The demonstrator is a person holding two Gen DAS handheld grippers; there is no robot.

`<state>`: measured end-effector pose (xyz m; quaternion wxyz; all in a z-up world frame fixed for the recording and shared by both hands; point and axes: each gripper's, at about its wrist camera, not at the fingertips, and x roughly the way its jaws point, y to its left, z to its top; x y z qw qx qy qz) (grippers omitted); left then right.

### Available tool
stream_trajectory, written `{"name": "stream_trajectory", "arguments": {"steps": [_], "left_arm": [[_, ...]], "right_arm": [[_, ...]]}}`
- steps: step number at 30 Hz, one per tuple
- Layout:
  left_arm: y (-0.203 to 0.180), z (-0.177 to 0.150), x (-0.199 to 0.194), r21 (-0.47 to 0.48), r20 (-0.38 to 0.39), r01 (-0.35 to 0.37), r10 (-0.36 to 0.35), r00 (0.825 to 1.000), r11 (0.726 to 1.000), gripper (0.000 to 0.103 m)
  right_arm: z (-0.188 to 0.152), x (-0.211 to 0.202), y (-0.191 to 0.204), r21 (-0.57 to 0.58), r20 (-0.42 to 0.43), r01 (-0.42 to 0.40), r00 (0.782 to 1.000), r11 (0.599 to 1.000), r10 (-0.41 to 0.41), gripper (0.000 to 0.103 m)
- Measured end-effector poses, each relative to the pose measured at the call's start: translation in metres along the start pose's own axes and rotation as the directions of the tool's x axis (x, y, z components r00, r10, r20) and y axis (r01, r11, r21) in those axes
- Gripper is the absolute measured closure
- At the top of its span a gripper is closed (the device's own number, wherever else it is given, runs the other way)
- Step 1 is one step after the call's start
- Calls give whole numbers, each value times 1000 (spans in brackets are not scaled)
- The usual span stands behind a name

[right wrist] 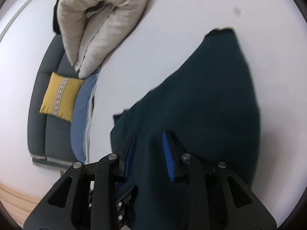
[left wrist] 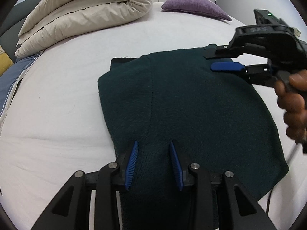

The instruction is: Fold small clothes

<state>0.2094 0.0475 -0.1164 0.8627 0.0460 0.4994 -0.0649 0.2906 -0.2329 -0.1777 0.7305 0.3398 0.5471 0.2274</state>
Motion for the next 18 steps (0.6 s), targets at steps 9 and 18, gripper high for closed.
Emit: {"name": "stream_trajectory", "arguments": {"steps": [9,18], "left_arm": [[1,0,0,1,-5,8,-8,1000,1000,66],[27,0,-13,-87,30,135,-132,991,987,62]], "right_arm": [[15,4,-46,71,54,-70,996,995,66,103],[-15,-69,-72,110,268,-66,963,992,34,76]]}}
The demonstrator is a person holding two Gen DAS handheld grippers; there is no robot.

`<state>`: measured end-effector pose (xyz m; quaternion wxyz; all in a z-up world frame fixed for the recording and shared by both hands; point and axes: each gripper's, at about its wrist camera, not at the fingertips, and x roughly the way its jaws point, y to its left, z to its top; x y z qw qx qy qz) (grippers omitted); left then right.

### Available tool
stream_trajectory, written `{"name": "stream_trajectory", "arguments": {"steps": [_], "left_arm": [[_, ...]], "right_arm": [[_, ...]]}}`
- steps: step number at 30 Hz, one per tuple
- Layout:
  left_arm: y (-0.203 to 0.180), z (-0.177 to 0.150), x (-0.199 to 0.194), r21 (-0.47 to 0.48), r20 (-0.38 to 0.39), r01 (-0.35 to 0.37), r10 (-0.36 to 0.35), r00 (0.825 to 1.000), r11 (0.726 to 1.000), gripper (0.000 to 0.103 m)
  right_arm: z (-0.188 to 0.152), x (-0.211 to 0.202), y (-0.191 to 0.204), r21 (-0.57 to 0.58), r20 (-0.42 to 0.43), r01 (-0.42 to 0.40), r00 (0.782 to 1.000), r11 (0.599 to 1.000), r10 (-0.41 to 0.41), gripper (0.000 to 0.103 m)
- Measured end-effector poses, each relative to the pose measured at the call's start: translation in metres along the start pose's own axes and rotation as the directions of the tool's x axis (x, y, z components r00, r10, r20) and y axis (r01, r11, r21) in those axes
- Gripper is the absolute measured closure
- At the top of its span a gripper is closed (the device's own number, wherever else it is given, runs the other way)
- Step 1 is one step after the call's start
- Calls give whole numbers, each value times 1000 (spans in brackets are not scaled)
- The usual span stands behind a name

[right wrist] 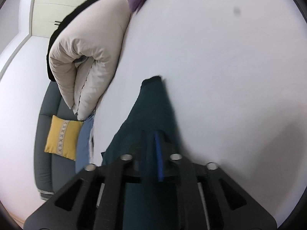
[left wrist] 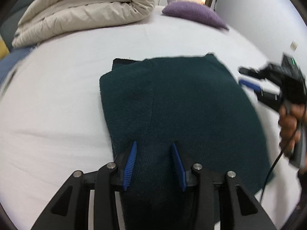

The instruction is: Fold small clothes

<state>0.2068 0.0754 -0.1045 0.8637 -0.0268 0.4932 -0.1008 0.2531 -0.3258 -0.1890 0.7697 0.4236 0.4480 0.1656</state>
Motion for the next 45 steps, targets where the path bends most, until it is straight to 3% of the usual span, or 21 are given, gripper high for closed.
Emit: {"name": "stream_trajectory", "arguments": {"steps": [1,5,6,7,10,12,14,16,18,19,20,24,31,33,36,37,40,45], "left_arm": [[5,-1,-6,-21,7,18,-18,1000,1000,62],[14,-10,-27,-77,70,65,-60,996,995,61],[13,-12,-25,-79,63,76,-71,995,994,58],[11,-15,-20,-76,44,79,-76,996,994,54],[7,-19,-12,-52,22,50,-49,999,997,52],[17,-19,-26,-105,43,94,-90,995,990,52],[29,-17,-48,-140,116,125,-110,987,982,49],[40,-13,-58,-159,158,117,-91,983,980,30],[56,-6,-53,-196,144,144,-117,983,970,27],[65,-3,-44,-222,115,170,-147,982,960,27],[72,0,-30,-259,81,201,-186,979,945,27],[86,-5,13,-376,-3,305,-330,944,875,27],[77,4,35,-407,-32,373,-421,906,834,30],[71,10,43,-400,-52,361,-414,909,842,34],[53,15,42,-332,-93,281,-327,940,901,46],[50,16,42,-322,-99,276,-322,941,906,56],[49,18,41,-344,-110,296,-351,930,891,72],[26,13,5,-293,-97,280,-320,942,914,76]], "right_arm": [[-5,-10,4,-20,2,-3,1000,1000,3,69],[-40,-36,40,-110,-67,-166,985,980,159,66],[-52,-34,49,-134,-103,-194,978,972,181,56],[-67,-28,56,-157,-161,-215,969,964,190,46],[-103,-2,53,-194,-284,-189,950,963,130,38],[-111,-7,42,-197,-255,-217,953,956,164,40],[-108,-22,37,-141,-251,-221,951,965,182,39],[-102,-41,38,-162,-218,-194,963,967,157,37],[-93,-63,36,-197,-154,-151,980,969,122,30],[-83,-67,31,-187,-131,-133,985,973,109,23],[-72,-73,22,-159,-114,-111,989,981,94,22],[-52,-56,2,-77,-175,-94,981,993,79,22],[-50,9,0,-107,-297,-43,955,993,9,26],[-52,22,7,-142,-299,-20,954,990,-24,26],[-51,35,15,-180,-293,35,952,983,-88,47],[-52,37,15,-181,-291,42,952,983,-95,52],[-56,36,22,-223,-274,70,953,972,-132,60],[-69,15,54,-322,-228,100,957,942,-180,65]]}}
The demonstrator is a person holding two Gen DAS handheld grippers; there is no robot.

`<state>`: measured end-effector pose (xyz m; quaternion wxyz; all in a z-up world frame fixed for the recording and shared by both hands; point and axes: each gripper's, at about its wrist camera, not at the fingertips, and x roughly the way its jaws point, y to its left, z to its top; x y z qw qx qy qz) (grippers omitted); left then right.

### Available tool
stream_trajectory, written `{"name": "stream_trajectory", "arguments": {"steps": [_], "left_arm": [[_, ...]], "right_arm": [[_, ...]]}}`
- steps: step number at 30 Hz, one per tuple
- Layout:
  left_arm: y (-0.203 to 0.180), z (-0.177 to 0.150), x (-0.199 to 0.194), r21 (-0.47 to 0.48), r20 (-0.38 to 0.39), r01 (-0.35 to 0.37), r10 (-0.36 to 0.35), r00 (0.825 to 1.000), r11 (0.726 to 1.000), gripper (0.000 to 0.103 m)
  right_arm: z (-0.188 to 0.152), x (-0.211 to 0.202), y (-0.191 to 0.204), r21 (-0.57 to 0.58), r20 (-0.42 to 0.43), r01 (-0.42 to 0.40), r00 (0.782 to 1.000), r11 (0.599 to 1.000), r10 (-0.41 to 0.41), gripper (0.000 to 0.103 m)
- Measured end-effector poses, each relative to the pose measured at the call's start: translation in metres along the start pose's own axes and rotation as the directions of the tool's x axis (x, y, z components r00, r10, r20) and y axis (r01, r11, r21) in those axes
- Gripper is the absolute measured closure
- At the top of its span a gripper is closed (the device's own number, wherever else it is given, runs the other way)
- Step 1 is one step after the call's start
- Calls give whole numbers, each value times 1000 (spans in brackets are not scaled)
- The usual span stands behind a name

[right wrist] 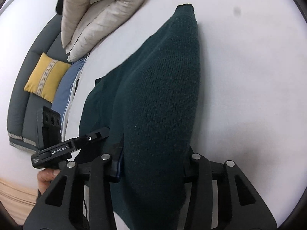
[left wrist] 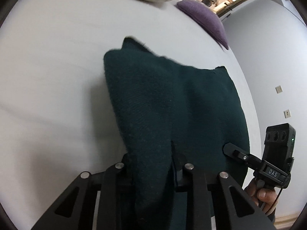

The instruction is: Fold small clothes

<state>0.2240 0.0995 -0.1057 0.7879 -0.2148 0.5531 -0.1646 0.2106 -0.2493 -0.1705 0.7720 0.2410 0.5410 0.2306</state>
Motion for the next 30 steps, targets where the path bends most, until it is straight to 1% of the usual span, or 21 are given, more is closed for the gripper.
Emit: {"name": "stream_trajectory", "arguments": {"steps": [3,6,11,15,18,20,22,23,24,25,26,27,28,30], "left_arm": [[-24,-21,-23,69,25,-17,15,1000,997,76],[-48,-51,-46,117,46,-9,3,999,993,76],[-79,-99,-73,175,45,21,-29,999,984,76],[-99,-143,-82,242,36,4,-13,999,970,76],[-102,-164,-73,238,21,-1,-4,1000,971,76],[-97,-172,-57,228,3,-15,15,1000,973,75],[-86,-180,-31,206,-57,-25,37,998,978,74],[-75,-186,-13,187,-91,-59,77,993,981,72],[-68,-189,-5,170,-91,-52,69,994,984,68],[-64,-191,-4,156,-80,-29,42,996,987,67],[-59,-191,-5,133,-73,-3,13,997,991,66],[-58,-191,-7,119,-75,6,3,997,993,66],[-57,-191,-8,121,-76,5,4,997,993,66],[-58,-185,-4,138,-74,-7,18,997,990,64]], "right_arm": [[-12,-29,20,-41,19,-3,1000,999,3,65],[-35,-64,32,-54,43,-16,999,998,19,65],[-91,-122,40,-71,79,-43,996,997,48,65],[-134,-152,37,-64,103,-55,993,996,61,65],[-164,-160,24,-44,97,-66,993,997,70,65],[-179,-158,12,-21,89,-72,993,997,74,65],[-189,-149,-2,-7,76,-60,995,998,60,65],[-195,-137,-17,44,53,-57,997,997,54,65],[-200,-127,-31,88,36,-42,999,995,39,63],[-207,-118,-47,136,33,-41,999,990,37,59],[-214,-115,-62,176,75,-114,992,978,102,59],[-221,-118,-70,165,127,-176,980,971,156,61],[-226,-120,-70,137,151,-191,974,972,170,61],[-231,-121,-62,88,178,-164,973,983,146,61]]}}
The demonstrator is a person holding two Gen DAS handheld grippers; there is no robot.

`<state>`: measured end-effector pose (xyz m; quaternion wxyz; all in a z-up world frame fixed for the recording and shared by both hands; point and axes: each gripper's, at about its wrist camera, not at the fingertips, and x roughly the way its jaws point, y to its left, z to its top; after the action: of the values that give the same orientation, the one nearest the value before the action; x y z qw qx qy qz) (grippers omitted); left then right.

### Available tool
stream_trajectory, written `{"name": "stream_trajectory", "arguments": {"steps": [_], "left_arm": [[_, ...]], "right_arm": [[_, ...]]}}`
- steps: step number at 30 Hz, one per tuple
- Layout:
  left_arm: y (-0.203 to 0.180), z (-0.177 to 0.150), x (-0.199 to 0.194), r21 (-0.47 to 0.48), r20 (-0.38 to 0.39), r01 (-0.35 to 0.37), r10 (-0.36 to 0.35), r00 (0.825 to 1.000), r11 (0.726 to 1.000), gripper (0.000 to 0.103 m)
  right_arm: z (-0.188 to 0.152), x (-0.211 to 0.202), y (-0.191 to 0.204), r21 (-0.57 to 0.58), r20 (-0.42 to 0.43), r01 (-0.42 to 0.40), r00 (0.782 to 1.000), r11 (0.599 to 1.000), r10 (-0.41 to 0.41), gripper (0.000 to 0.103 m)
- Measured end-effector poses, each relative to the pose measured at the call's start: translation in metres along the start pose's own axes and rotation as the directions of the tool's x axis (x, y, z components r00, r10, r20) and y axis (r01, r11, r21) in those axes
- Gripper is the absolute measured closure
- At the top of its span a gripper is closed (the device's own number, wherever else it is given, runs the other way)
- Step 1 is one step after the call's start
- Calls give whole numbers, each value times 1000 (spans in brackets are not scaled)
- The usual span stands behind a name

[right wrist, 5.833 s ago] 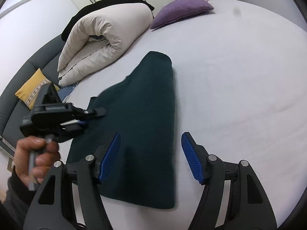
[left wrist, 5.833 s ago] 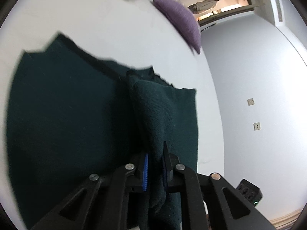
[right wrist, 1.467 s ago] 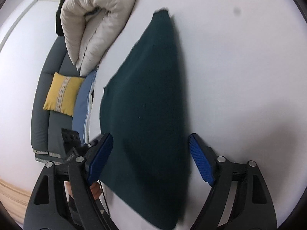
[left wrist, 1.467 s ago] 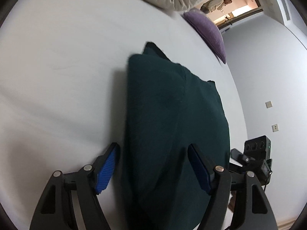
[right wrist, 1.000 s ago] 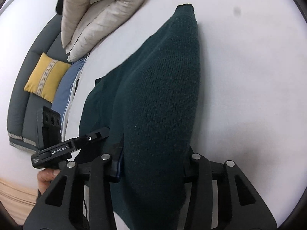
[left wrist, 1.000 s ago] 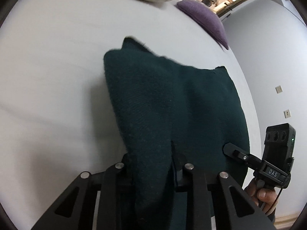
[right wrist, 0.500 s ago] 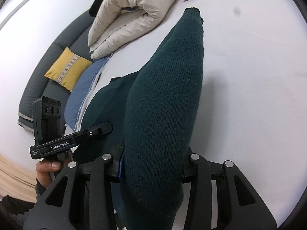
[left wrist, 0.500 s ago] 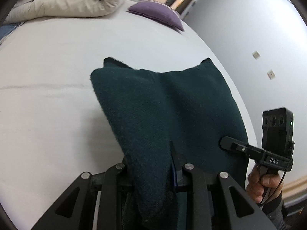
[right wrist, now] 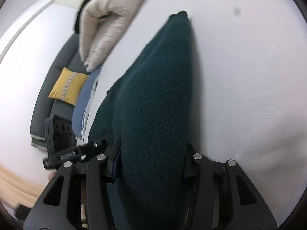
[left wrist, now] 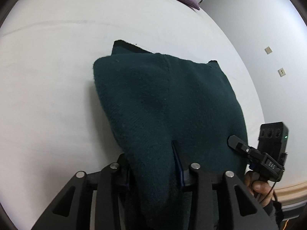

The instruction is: Fold small clothes

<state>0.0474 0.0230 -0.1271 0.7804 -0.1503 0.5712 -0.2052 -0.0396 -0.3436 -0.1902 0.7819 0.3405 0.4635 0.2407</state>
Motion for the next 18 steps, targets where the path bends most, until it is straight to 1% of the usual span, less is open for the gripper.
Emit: {"name": "stream_trajectory", "arguments": {"steps": [3,4,5,7,8,10,12,13,14,15,16,18], "left_arm": [[-1,1,1,-10,14,7,-6,1000,1000,63],[2,-6,-4,-13,23,11,-11,1000,1000,62],[2,-13,-8,-18,36,17,-16,999,1000,61],[20,-34,-33,-30,59,16,-14,998,999,55],[21,-38,-41,-34,78,7,-4,997,999,55],[20,-44,-55,-34,121,-8,12,993,999,51],[21,-51,-74,-31,174,-19,24,984,999,48],[19,-55,-82,-27,198,-24,29,980,999,46],[15,-58,-93,-12,233,-32,34,972,999,43],[10,-62,-100,0,256,-44,42,966,999,40],[6,-65,-107,14,280,-57,50,959,998,38],[-5,-72,-124,58,340,-95,70,938,994,37]], "right_arm": [[-2,1,7,8,-5,12,1000,1000,-12,57],[-2,1,7,12,-8,8,1000,1000,-8,56],[5,12,13,18,-8,9,1000,1000,-9,56],[7,12,17,28,4,25,1000,999,-25,54],[6,9,19,32,17,39,999,999,-39,53],[1,-8,20,43,43,49,998,998,-51,52],[-10,-32,13,56,75,54,995,997,-58,52],[-15,-43,11,61,91,55,994,997,-60,52],[-19,-54,12,67,117,63,991,996,-70,51],[-22,-63,12,65,135,74,987,995,-82,50],[-26,-75,12,57,154,86,984,995,-94,50],[-33,-94,21,25,198,128,972,992,-130,50]]}}
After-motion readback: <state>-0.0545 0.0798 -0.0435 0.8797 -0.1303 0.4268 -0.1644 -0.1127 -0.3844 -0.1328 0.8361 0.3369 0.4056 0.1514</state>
